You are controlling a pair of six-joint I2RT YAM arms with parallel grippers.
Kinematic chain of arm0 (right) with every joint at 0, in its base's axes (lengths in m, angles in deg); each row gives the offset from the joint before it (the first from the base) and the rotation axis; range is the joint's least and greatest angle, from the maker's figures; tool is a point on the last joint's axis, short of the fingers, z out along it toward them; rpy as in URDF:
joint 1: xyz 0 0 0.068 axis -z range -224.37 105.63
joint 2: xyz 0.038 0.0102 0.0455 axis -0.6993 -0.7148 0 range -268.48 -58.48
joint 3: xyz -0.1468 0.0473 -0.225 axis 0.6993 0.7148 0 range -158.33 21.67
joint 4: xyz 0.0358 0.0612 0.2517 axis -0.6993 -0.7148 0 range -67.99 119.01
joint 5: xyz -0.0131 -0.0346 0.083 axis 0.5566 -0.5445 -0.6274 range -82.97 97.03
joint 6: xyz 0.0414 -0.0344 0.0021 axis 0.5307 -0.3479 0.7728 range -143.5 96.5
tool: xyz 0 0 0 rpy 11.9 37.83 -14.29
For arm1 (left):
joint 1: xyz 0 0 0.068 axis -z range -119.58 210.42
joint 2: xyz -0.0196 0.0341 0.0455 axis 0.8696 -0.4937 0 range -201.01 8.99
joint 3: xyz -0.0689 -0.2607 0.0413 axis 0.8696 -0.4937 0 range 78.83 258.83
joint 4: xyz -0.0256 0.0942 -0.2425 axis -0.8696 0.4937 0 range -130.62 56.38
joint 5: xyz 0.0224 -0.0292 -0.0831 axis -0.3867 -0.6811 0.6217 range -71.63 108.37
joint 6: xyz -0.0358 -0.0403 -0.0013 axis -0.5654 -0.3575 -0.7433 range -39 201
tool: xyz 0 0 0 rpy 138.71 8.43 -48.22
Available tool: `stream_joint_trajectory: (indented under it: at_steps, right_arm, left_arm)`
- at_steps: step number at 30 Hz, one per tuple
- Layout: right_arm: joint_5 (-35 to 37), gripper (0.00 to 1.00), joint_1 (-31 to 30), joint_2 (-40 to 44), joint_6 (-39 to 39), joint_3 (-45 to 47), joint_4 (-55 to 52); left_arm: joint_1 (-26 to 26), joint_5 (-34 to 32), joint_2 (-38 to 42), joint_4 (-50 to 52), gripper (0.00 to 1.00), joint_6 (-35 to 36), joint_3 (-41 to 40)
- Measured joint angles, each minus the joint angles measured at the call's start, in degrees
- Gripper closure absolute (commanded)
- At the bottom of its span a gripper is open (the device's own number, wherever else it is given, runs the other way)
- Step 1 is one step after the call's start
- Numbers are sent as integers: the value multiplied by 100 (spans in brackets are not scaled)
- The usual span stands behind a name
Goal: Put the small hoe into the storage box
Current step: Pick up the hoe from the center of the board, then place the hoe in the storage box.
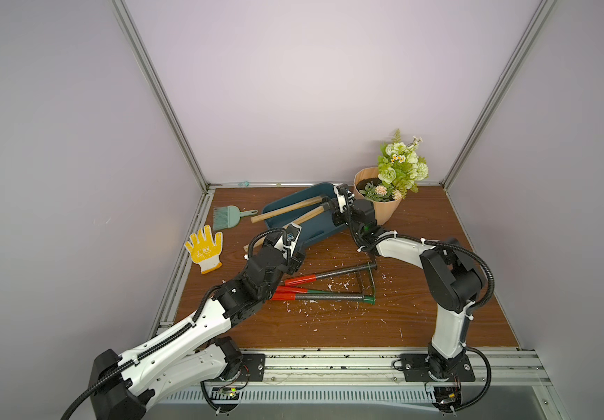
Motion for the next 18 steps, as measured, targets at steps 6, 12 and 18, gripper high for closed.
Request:
stream_joint_trajectory:
  at_steps: [6,12,18]
  right_arm:
    - [17,100,131,-490,328,-4,603]
    - [13,100,190,-1224,603,-372,844]
    - [17,100,205,-1733,752,-780,839]
  left_arm:
    - [0,-83,140,234,24,-4,20]
    - [-9,-149,133,350,24,-4,57]
    - [-11,-175,72,446,24,-2,162]
